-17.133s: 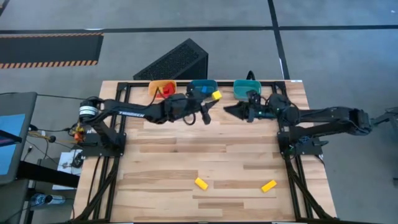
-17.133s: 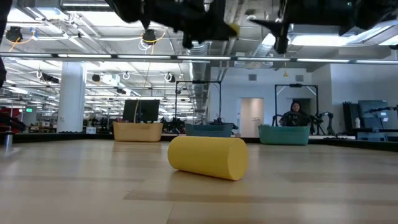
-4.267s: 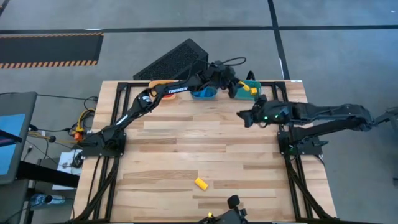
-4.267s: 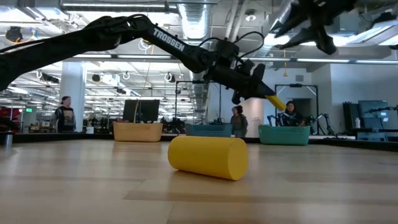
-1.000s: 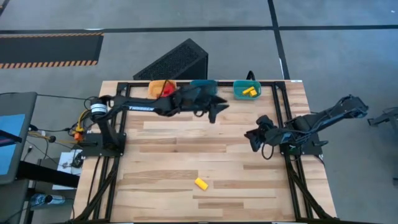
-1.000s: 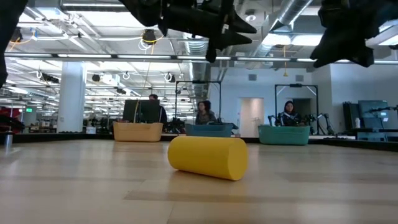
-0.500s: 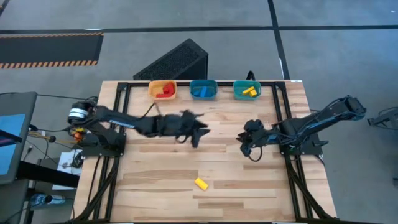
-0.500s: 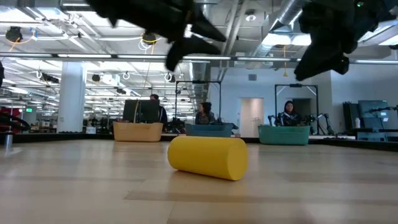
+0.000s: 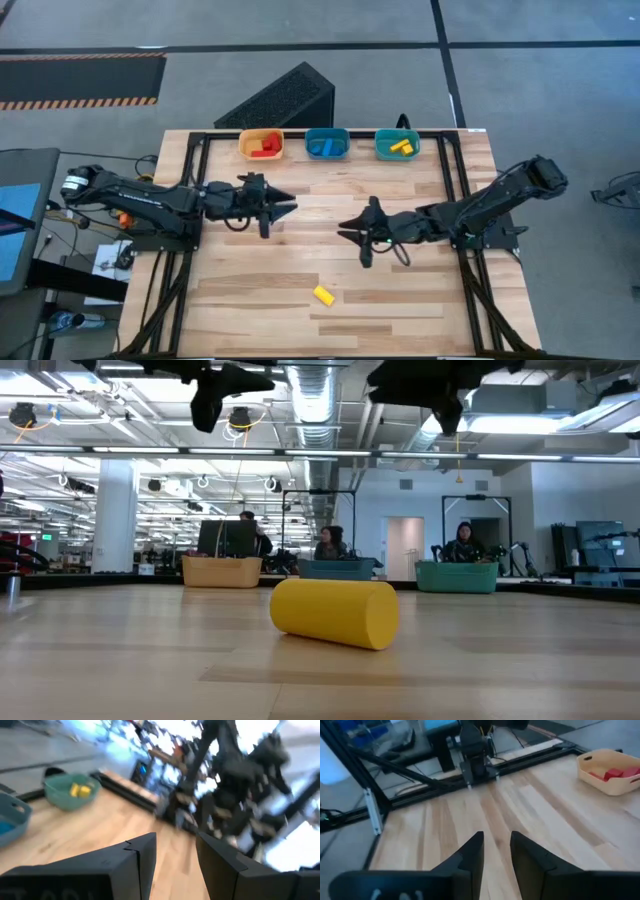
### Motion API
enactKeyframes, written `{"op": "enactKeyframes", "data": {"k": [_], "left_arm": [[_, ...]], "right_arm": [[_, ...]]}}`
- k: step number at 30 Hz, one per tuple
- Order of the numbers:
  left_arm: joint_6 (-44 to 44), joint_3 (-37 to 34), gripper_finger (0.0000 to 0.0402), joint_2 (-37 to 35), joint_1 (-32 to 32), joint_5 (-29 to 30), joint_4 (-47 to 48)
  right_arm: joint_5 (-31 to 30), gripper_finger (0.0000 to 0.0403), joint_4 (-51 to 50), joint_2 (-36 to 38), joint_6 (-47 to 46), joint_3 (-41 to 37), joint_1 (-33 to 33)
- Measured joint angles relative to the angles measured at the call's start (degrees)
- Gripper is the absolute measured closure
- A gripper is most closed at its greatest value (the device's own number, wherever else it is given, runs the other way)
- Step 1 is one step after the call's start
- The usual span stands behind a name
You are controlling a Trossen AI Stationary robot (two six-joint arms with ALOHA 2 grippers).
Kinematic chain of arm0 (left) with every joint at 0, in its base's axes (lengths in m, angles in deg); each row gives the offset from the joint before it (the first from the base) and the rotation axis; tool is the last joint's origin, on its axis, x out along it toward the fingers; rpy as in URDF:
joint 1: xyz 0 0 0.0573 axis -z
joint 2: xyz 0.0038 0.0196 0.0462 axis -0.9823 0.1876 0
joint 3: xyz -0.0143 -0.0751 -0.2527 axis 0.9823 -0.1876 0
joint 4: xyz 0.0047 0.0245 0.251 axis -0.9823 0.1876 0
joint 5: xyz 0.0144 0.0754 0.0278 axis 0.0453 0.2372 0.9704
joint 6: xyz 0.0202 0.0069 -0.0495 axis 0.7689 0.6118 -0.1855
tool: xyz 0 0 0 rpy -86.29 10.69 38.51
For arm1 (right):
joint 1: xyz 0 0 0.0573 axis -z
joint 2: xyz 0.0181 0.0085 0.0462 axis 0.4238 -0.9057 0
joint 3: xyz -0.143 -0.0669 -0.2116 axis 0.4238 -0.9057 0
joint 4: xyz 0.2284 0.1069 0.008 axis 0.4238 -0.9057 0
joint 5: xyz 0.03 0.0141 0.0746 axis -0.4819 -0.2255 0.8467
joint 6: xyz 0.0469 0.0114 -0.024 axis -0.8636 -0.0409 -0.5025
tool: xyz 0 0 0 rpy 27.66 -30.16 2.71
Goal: Sort & place blocks by color
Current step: Put the yellow block into the light green container
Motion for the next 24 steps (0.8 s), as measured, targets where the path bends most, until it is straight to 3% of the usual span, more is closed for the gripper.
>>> {"op": "enactKeyframes", "data": {"k": [3, 7, 11, 14, 19, 24], "left_arm": [[3.6, 0.0, 0.0278, -1.1, 1.5, -3.4, 6.3], [9.3, -0.1, 0.0278, 2.4, 3.1, -2.7, 15.6], [12.7, -0.1, 0.0278, 7.4, 3.1, -5.0, 14.4], [13.9, -0.1, 0.0278, 11.7, 3.1, -11.6, 12.8], [15.6, 0.0, 0.0278, 18.7, 3.7, -25.4, 9.8], [16.2, 0.0, 0.0278, 24.6, 5.7, -29.0, 4.3]], "right_arm": [[-0.1, 0.0273, -1.6, -4.0, 1.5, 2.4, -0.5], [2.4, 0.023, -1.4, -13.7, 5.8, 4.3, -1.8], [10.3, 0.0173, -4.8, -23.6, -0.6, 10.3, -3.5], [10.8, 0.0146, -12.8, -29.1, -7.0, 17.7, -6.0], [10.5, 0.0138, -24.6, -36.1, -13.2, 30.1, -9.6], [10.2, 0.0138, -32.9, -42.1, -20.4, 37.2, -10.9]]}}
